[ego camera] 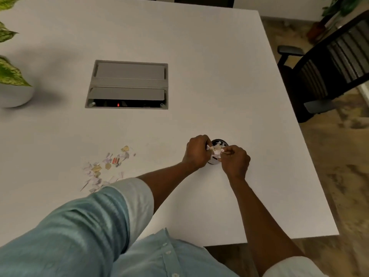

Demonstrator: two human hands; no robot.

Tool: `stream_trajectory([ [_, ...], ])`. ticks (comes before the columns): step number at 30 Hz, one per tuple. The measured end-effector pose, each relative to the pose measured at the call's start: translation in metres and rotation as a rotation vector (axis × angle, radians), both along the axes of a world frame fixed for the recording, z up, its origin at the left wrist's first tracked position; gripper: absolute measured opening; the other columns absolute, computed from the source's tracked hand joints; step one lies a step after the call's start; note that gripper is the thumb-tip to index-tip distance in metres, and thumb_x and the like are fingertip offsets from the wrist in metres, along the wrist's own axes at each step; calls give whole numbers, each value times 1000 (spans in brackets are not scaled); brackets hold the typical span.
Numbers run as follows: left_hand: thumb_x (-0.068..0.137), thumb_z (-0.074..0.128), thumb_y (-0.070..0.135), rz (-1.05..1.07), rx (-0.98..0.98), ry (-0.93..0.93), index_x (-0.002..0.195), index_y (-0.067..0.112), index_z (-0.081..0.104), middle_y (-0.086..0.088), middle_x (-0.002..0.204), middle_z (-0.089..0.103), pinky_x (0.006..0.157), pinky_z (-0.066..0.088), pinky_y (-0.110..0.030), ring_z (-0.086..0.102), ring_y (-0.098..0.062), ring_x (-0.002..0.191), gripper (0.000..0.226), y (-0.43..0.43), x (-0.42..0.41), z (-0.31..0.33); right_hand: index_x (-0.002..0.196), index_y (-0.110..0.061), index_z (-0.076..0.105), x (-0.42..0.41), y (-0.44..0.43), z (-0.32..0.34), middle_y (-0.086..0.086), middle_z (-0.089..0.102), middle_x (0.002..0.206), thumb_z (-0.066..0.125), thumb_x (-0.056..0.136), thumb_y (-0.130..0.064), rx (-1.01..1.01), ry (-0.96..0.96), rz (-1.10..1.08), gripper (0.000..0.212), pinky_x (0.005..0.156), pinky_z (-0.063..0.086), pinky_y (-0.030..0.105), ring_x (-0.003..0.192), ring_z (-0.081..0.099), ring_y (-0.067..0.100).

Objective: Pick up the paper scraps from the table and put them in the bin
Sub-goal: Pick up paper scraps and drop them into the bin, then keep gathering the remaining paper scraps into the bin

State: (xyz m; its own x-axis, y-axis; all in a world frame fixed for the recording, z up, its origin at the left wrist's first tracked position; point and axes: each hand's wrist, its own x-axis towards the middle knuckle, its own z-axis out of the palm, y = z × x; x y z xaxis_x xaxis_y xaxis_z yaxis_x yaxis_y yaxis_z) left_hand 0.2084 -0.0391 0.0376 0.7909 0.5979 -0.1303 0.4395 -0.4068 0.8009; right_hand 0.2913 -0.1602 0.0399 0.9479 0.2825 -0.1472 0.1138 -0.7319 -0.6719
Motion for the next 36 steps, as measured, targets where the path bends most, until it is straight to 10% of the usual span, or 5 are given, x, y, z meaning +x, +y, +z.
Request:
stream_trajectory([
  [14, 89, 65, 24, -261, 189, 149, 95, 14, 78, -4, 100, 76, 73, 57, -40, 68, -29, 92, 17, -5, 43, -1, 116, -6, 72, 28, -9, -1, 14, 73, 115, 57, 94, -4, -83, -82, 157, 27, 90, 53, 39, 105, 68, 34],
  [20, 95, 67, 24, -192, 336, 150, 116, 14, 65, -4, 137, 53, 74, 59, -43, 55, -25, 120, 24, 6, 4, -22, 128, -11, 63, 9, -10, -15, 11, 66, 126, 59, 94, -9, -202, -170, 356, 35, 95, 50, 42, 116, 62, 31],
  [24, 94, 70, 31, -361, 425, 379, 138, 7, 52, -14, 158, 37, 99, 54, -47, 40, -34, 143, 54, 21, -42, -48, 142, -20, 52, -6, -8, -28, 8, 54, 146, 59, 97, -28, -359, -273, 462, 46, 109, 39, 49, 135, 51, 28],
  [28, 94, 68, 54, -546, 424, 667, 161, -1, 16, -26, 172, -6, 130, 17, -53, -6, -42, 161, 101, 28, -81, -74, 155, -25, 34, -11, -6, -41, 6, 36, 162, 42, 104, -48, -529, -227, 542, 57, 120, 20, 56, 151, 32, 23],
  [36, 71, 83, 69, -658, 410, 820, 158, -1, -25, -28, 159, -44, 123, 0, -74, -38, -50, 148, 155, 22, -106, -94, 158, -26, 27, -7, -1, -47, 0, 28, 166, 27, 101, -66, -620, -145, 595, 70, 121, 13, 65, 154, 25, 20],
])
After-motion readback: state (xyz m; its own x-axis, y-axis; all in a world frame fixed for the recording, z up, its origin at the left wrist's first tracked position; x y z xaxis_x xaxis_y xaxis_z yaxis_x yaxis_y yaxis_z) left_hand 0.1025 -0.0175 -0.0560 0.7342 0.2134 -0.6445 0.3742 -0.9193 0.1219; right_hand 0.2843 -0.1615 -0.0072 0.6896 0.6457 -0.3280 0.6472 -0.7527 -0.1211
